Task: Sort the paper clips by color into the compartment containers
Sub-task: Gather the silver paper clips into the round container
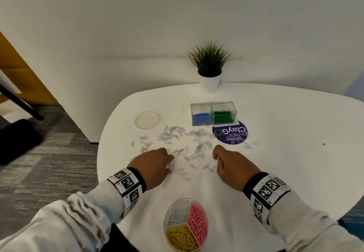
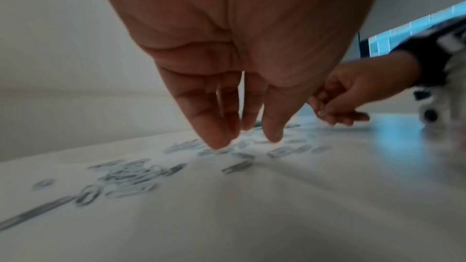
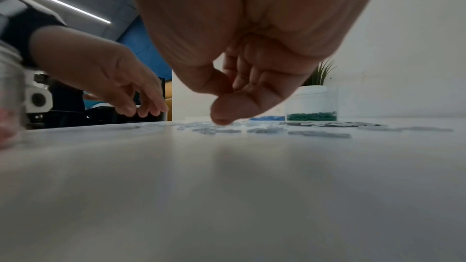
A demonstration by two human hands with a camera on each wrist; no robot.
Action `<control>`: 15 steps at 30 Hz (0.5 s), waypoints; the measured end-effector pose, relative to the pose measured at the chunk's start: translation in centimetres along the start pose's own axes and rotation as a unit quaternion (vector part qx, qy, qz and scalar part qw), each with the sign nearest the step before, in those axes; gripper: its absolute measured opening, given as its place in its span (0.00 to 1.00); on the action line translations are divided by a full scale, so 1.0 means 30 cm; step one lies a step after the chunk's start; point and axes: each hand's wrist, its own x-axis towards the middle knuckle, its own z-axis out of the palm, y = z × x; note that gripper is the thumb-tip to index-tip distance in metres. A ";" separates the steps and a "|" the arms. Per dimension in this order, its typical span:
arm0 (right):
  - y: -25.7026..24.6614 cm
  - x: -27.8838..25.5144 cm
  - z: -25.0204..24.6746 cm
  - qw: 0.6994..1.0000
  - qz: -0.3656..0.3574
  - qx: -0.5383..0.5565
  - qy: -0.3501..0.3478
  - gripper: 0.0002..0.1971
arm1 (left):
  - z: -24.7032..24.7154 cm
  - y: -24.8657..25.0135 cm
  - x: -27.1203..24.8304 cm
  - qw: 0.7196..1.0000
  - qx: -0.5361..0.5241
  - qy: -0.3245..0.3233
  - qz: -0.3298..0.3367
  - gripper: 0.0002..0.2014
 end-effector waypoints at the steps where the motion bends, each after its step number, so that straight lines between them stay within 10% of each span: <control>1: -0.002 0.002 0.001 1.000 -0.001 0.010 -0.008 0.06 | 0.009 -0.005 0.012 1.000 0.006 -0.002 -0.021 0.23; 15: 0.039 0.043 0.066 0.995 -0.010 -0.079 -0.052 0.09 | 0.054 -0.021 -0.005 0.998 -0.018 0.050 -0.026 0.08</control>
